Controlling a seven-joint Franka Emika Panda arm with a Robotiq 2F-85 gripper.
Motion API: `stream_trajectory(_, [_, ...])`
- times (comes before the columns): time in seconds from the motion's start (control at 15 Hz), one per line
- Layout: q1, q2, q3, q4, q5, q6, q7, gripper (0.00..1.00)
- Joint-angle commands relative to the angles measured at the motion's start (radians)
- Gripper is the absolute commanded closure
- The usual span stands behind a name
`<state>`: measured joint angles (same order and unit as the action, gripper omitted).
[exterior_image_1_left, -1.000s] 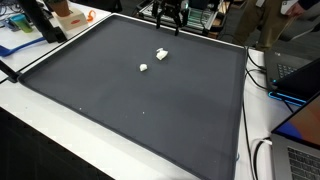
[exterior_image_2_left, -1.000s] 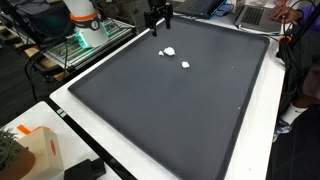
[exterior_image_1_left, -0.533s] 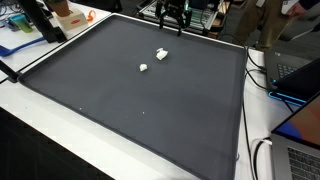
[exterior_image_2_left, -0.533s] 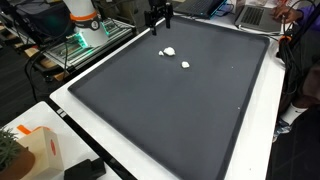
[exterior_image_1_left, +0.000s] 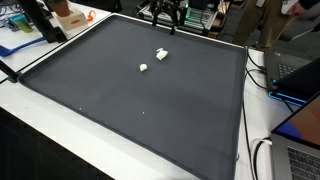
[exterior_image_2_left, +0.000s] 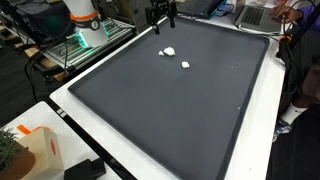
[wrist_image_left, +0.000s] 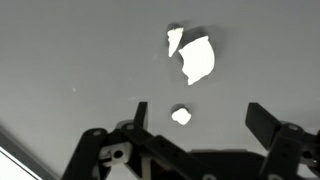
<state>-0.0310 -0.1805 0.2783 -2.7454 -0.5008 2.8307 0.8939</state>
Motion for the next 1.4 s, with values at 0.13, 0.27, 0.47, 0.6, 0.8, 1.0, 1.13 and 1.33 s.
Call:
stream_trajectory(0.13, [-0.054, -0.024, 0.009, -0.027, -0.229, 0.068, 0.234, 0.00])
stream_trajectory(0.27, [-0.058, 0.009, 0.001, 0.003, -0.294, 0.074, 0.319, 0.00])
stream_trajectory(0.47, [-0.045, 0.003, 0.000, 0.005, -0.259, 0.052, 0.284, 0.00])
stream_trajectory(0.6, [-0.046, 0.003, 0.000, 0.005, -0.259, 0.052, 0.286, 0.00])
stream_trajectory(0.8, [-0.082, -0.005, 0.010, 0.012, -0.346, 0.065, 0.330, 0.00])
stream_trajectory(1.0, [-0.103, 0.027, 0.003, 0.026, -0.400, 0.084, 0.344, 0.00])
stream_trajectory(1.13, [-0.111, 0.059, -0.003, 0.033, -0.414, 0.109, 0.336, 0.00])
stream_trajectory(1.33, [-0.112, 0.130, -0.021, 0.034, -0.395, 0.196, 0.276, 0.00])
